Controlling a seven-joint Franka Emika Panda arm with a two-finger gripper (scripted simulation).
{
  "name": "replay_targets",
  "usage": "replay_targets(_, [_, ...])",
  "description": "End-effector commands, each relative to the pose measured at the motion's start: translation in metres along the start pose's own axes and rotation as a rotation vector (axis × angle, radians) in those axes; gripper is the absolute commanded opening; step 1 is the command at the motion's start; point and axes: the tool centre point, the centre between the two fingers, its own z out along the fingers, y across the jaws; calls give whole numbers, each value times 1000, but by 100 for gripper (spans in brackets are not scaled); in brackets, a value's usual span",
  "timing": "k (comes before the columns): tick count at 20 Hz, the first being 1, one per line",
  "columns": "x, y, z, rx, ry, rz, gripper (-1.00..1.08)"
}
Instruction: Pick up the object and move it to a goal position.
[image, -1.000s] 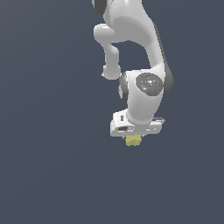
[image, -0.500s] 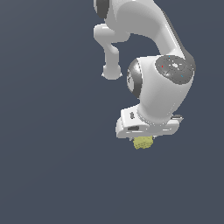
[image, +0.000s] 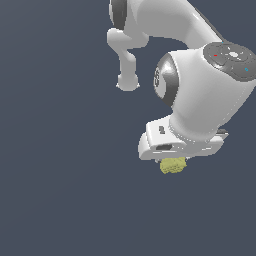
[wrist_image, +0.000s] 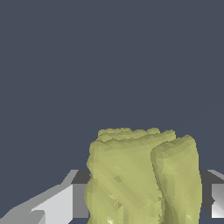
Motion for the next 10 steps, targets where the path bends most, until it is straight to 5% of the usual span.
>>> replay_targets(1, [4, -2, -6, -1, -1, 1, -100])
replay_targets(10, [12, -5, -17, -1, -1, 1, -100])
